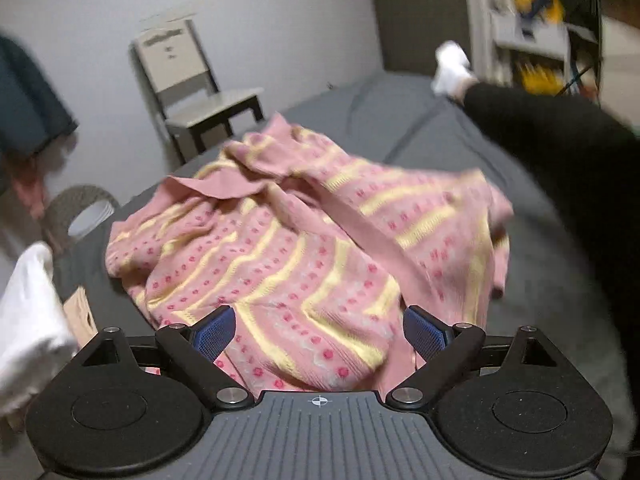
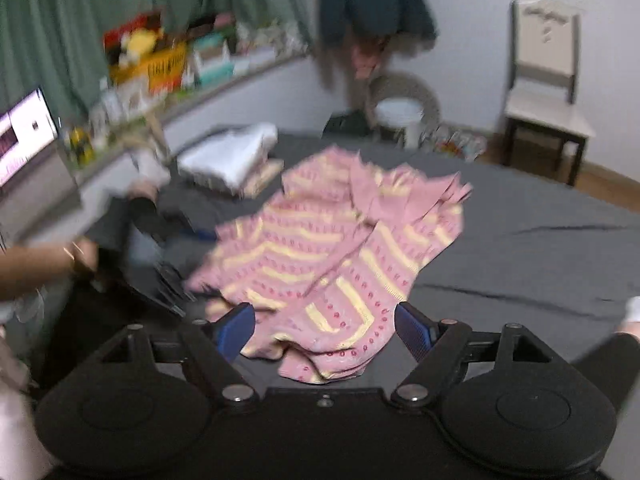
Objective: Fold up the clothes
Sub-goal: 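Lay the pink cardigan onto the bed and open both tools, then grasp the cardigan's ribbed hem with the left tool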
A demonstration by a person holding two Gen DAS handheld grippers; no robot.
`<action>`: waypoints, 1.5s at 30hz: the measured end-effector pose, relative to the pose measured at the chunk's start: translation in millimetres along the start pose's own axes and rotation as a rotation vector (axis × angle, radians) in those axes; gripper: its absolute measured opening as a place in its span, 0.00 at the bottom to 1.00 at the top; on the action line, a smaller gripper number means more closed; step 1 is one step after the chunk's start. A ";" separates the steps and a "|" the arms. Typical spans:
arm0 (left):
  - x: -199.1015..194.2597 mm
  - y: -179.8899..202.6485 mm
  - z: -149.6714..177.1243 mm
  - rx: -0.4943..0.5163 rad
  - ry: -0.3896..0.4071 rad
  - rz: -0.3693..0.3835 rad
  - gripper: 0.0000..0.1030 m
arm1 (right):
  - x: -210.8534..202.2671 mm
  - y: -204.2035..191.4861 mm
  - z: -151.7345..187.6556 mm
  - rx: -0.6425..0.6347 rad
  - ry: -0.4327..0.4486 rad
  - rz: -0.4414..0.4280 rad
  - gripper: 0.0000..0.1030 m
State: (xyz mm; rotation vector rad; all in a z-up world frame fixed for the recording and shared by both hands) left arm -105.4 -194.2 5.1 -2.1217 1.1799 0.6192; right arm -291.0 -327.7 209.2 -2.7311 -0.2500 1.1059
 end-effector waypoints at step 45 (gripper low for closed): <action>21.6 -22.0 -3.2 0.269 0.002 -0.029 0.60 | 224.1 -8.9 37.4 -0.250 -0.204 -0.042 0.51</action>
Point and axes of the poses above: each gripper's, at about its wrist camera, not at the fingertips, and x roughly the way its jaws point, y to its right, z to its underside, the point moved 7 cm from there along x, roughly the way its jaws point, and after that the axes turned 5 degrees about -z, right-handed, at the moved point
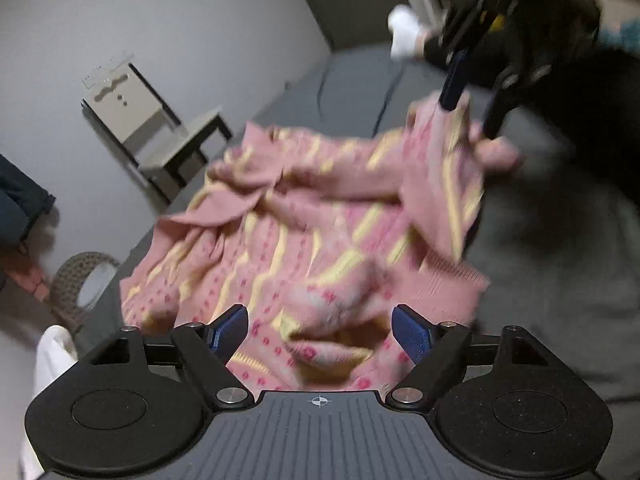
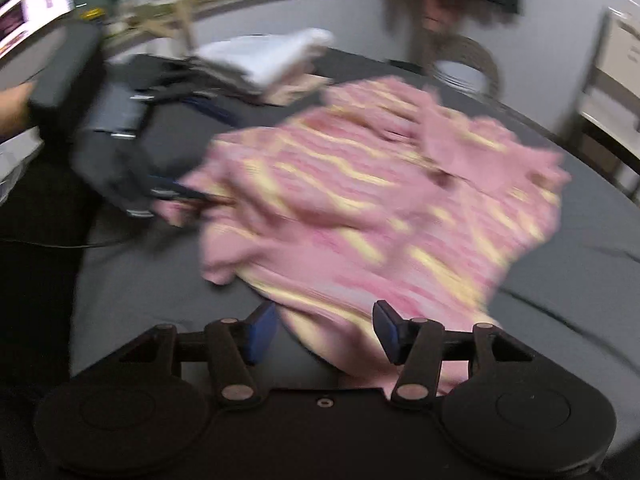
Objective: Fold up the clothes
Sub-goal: 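Grasp the cardigan's ribbed hem with the left tool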
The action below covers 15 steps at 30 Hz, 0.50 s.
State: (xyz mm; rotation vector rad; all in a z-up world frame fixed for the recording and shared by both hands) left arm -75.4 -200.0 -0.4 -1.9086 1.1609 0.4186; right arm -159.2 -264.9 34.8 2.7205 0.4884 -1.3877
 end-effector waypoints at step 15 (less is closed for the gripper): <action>40.4 -80.5 49.7 -0.493 -0.227 -0.016 0.21 | 104.5 14.8 -45.9 0.444 0.169 -0.232 0.45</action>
Point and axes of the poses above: each gripper's, at about its wrist camera, not at the fingertips, and x roughly the way its jaws point, y to its right, z to its underside, the point moved 7 cm from there along x, roughly the way its jaws point, and after that the axes turned 5 degrees about -z, right-handed, at the moved point
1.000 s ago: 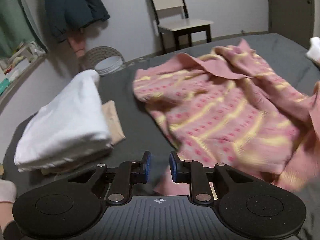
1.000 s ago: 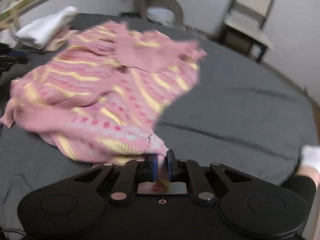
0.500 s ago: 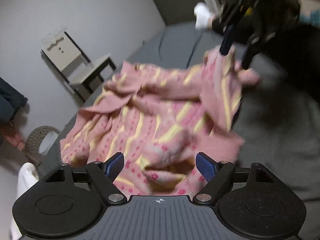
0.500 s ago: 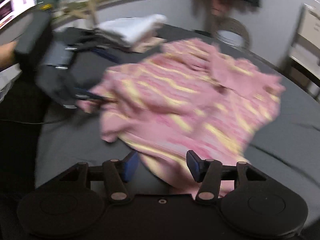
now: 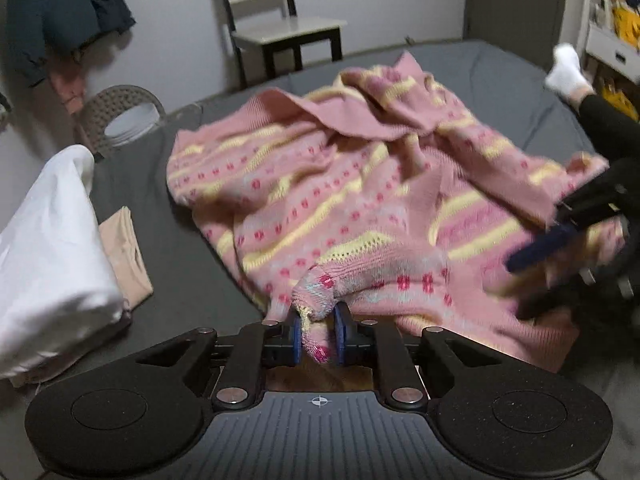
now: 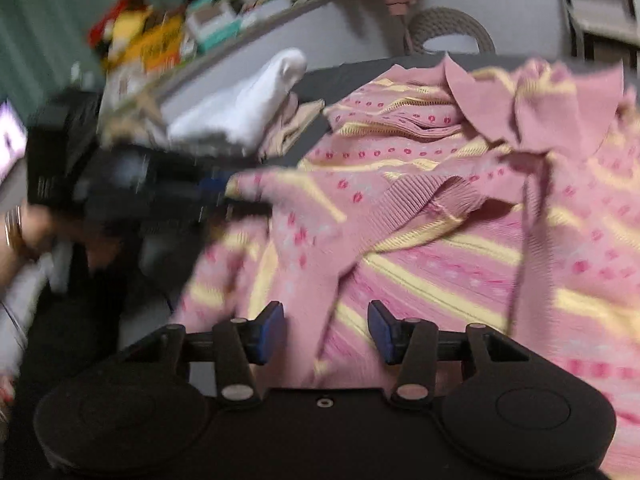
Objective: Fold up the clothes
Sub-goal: 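Grasp the cardigan's ribbed hem with the left tool, then hold the hem with the left tool while the right tool grasps the hem beside it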
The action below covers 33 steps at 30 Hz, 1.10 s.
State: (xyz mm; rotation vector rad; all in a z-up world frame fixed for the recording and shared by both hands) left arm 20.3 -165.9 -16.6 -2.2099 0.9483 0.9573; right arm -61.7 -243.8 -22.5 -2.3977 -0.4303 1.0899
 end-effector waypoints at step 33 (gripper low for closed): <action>-60.1 85.3 4.3 0.967 0.317 -0.178 0.77 | 27.0 31.5 -5.3 0.295 0.141 -0.294 0.04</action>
Point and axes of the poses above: each gripper's, at about its wrist camera, not at the fingertips, and x roughly the way its jaws point, y to its right, z to its underside, the point moved 7 cm from there along x, roughly the way its jaws point, and after that the axes turned 5 degrees about -z, right-handed, at the moved point
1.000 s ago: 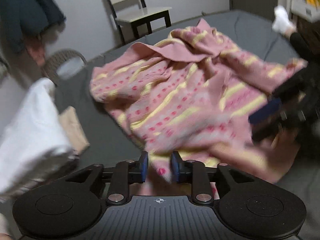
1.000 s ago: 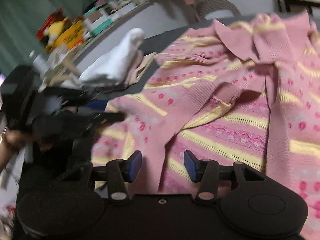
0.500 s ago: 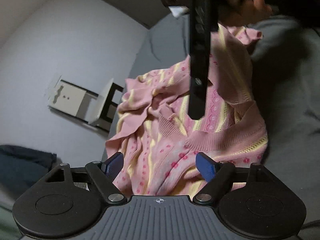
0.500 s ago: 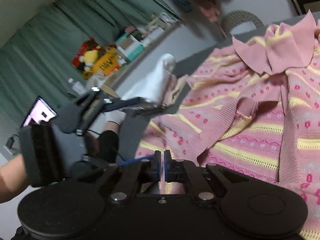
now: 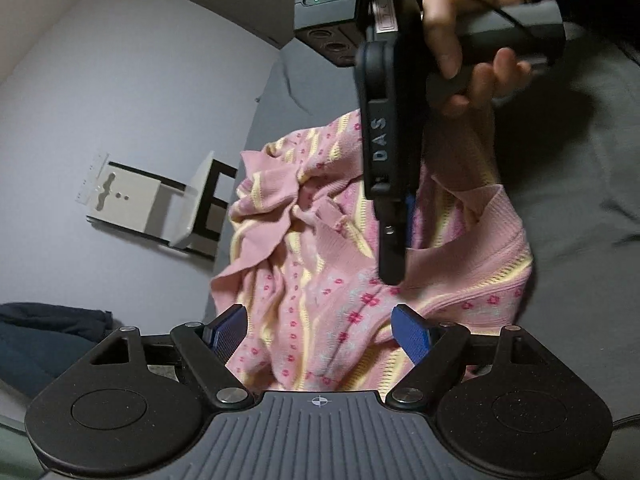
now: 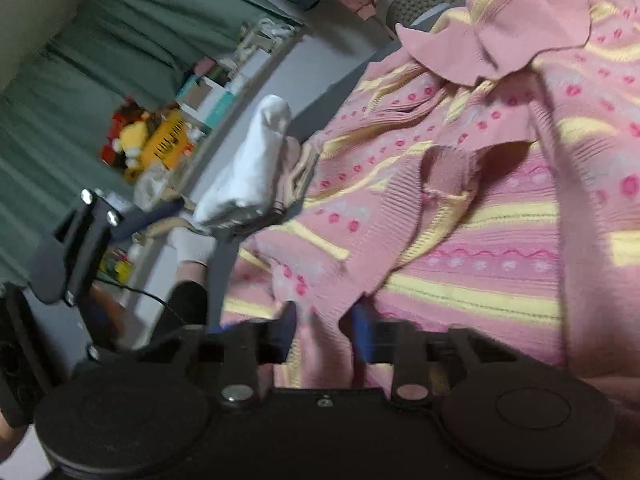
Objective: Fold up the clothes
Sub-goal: 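Hold the hem with the left tool while the right tool grasps the hem beside it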
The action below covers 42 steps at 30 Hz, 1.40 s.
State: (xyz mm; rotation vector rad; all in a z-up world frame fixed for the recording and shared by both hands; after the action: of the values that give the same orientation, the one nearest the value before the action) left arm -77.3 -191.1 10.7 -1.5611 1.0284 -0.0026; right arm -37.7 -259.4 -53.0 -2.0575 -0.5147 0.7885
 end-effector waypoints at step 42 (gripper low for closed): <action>-3.9 11.6 -19.3 0.165 0.030 -0.131 0.08 | -68.3 -64.4 11.6 -0.251 0.007 -0.131 0.13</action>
State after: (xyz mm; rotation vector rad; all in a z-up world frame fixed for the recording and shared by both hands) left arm -96.8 -203.0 9.2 -1.4781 0.9235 -0.1970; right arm -99.2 -258.6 18.8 -2.2267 -0.7695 0.6660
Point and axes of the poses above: each gripper's, at about its wrist camera, not at the fingertips, and x roughly the way its jaws point, y to its right, z to its underside, the point moved 7 cm from there along x, roughly the way its jaws point, and after that the axes turned 5 degrees about -z, right-handed, at the moved point
